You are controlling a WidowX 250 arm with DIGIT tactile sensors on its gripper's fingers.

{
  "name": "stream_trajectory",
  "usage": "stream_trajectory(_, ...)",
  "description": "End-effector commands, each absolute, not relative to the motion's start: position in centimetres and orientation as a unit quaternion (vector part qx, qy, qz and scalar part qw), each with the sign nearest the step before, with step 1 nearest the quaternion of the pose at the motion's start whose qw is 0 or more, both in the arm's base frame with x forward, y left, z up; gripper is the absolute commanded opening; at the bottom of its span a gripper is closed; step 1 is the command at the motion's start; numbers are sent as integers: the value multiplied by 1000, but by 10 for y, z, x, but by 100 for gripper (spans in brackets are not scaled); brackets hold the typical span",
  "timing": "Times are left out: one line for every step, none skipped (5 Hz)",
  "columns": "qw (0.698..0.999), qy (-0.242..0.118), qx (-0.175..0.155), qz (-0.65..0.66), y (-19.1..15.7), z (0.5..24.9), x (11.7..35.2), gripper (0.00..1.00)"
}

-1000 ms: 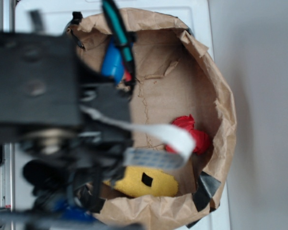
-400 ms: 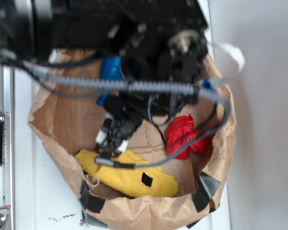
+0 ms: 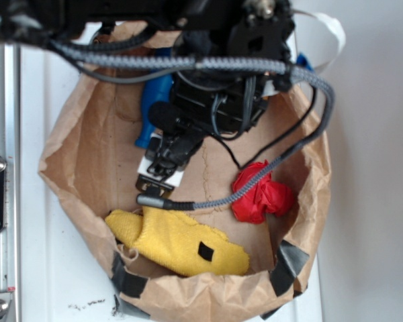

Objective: Grab the blue bottle.

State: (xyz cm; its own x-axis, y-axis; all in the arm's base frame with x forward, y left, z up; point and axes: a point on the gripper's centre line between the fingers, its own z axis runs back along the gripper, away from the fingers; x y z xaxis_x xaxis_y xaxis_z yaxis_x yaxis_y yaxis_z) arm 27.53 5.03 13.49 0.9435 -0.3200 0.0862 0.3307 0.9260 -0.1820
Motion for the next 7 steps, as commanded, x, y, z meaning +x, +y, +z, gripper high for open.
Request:
stream_trajectory(982,-55,-84,-161,55,152,278,100)
stream_trajectory(988,-114,-99,-45,56,148,270,100)
stream_trajectory(986,-136,-83,39,52,135,271,100)
stream_trajectory(987,-124,-77,66,53,130,271,100)
stream_trajectory(986,-118,-70,93,56,131,274,100)
stream_trajectory(980,-115,-61,148,62,135,275,100)
stream_trajectory(971,-92,-39,216,72,128,289,100)
